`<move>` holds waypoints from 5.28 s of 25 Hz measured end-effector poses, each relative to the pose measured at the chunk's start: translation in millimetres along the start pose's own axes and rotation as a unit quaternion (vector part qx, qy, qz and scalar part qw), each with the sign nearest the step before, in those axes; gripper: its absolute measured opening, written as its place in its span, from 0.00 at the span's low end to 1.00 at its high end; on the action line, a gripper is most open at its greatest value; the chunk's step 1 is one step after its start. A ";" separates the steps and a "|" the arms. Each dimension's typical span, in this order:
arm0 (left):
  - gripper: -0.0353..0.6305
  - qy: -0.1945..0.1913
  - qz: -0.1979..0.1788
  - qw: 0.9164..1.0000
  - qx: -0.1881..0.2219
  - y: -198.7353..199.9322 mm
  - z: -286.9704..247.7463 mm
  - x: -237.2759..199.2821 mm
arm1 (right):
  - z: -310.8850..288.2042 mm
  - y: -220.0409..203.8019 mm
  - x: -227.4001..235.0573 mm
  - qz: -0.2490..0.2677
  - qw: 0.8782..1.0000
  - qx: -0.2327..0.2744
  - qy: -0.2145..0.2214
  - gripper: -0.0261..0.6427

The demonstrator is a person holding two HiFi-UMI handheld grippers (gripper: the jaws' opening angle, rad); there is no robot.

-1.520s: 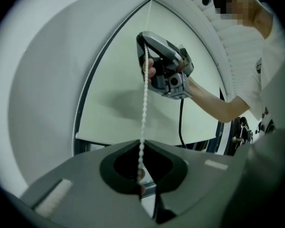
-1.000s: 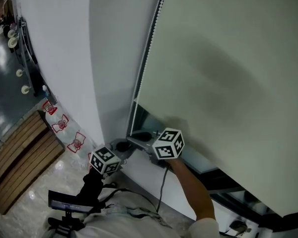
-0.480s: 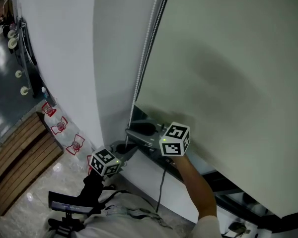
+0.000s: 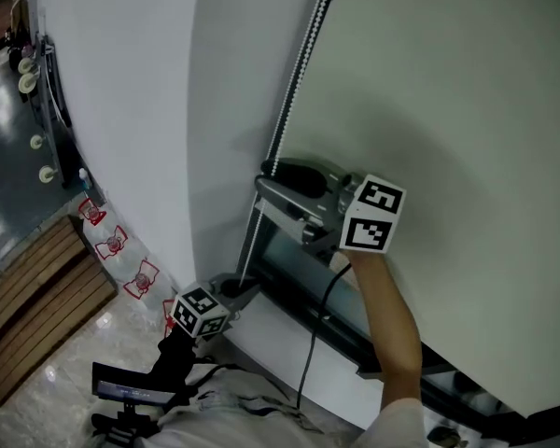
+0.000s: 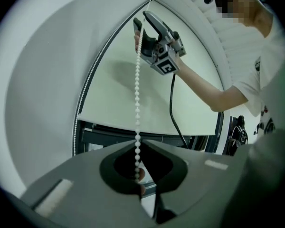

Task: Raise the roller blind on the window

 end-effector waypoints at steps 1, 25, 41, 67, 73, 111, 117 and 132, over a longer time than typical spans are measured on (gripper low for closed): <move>0.05 0.000 -0.001 1.000 0.000 0.3 -0.2 -0.4 | -0.3 13.7 1.2 0.005 1.000 0.010 0.001 0.20; 0.05 0.008 0.001 1.000 0.000 -2.3 2.8 -4.8 | -3.3 164.5 9.6 0.085 0.994 0.060 0.020 0.16; 0.05 0.012 0.004 1.000 0.005 -12.9 4.4 -1.0 | 2.1 177.1 5.9 0.049 0.997 0.036 0.040 0.05; 0.05 -0.004 0.002 1.000 -0.004 -5.8 1.0 0.7 | 16.4 40.8 2.0 -0.008 0.999 -0.030 0.009 0.05; 0.05 0.000 0.001 1.000 -0.006 -3.8 2.9 -0.5 | 14.6 -40.7 -2.2 -0.022 0.996 -0.088 0.004 0.05; 0.05 0.005 0.000 1.000 0.011 2.2 5.9 -3.1 | 5.9 -116.7 -20.5 -0.071 0.996 -0.057 -0.002 0.27; 0.05 0.007 -0.002 1.000 0.013 4.8 6.0 -4.4 | 4.7 -1.0 2.9 -0.029 0.998 0.036 -0.031 0.34; 0.05 0.010 -0.001 1.000 0.008 3.9 5.5 -5.6 | 0.2 144.3 18.5 0.027 0.994 0.108 -0.016 0.18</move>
Point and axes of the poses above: the fingertips, and each gripper's own axes: z backward along the fingers, x to its right, y out of its top, the point moved 4 cm from there along z, backward along the fingers, and after that the axes turned 13 degrees about -y, right-handed, at the moved point
